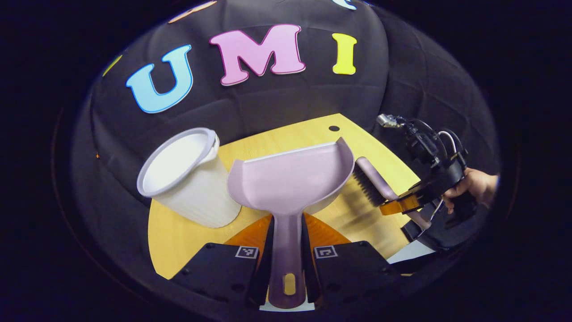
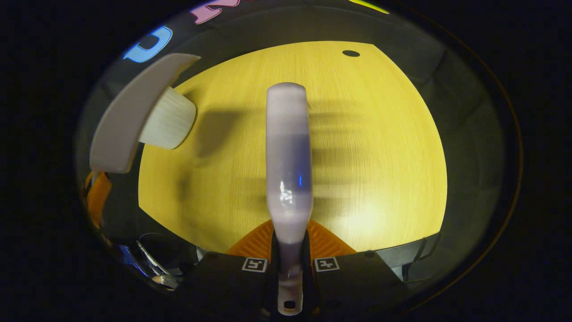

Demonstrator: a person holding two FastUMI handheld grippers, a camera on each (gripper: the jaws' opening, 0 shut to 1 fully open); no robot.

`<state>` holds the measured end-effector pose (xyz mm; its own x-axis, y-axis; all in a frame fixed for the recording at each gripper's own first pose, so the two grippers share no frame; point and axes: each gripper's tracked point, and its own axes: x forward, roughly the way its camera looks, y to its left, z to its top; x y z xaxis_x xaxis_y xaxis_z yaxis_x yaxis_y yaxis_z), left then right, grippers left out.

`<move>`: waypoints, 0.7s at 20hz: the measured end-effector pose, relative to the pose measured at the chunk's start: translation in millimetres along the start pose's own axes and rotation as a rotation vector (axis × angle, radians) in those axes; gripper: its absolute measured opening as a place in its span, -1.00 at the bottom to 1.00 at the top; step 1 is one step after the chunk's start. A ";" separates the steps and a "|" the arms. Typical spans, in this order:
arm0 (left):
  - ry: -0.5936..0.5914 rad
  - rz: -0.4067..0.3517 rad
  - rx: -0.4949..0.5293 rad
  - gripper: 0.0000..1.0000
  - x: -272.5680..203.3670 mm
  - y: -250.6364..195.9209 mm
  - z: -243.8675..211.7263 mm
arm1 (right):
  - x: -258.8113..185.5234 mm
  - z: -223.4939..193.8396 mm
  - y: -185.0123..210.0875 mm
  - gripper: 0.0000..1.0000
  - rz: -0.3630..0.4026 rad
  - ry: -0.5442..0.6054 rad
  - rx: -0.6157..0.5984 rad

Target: Pick up the small broom and dustpan from the desktop, sweep the trash into the dustpan with the broom, and then empty the trash into the garbage bin.

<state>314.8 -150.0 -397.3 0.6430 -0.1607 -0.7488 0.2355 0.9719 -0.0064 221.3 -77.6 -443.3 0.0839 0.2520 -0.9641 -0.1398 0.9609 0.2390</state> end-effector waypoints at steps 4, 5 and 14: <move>0.048 0.051 -0.048 -0.41 71.5 -3.3 -45.6 | 25.8 -1.7 8.7 -0.53 -0.029 0.051 -0.014; 0.051 0.056 -0.055 -0.41 82.2 -4.8 -52.6 | 30.7 -1.9 11.1 -0.53 -0.035 0.059 -0.018; 0.091 0.120 -0.076 -0.41 108.3 -8.3 -81.0 | 77.7 16.4 19.3 -0.53 -0.087 0.125 -0.030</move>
<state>323.4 -161.6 -531.9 0.5939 -0.0294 -0.8040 0.1027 0.9939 0.0396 241.4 -37.6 -511.7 -0.0264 0.1504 -0.9883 -0.1673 0.9740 0.1527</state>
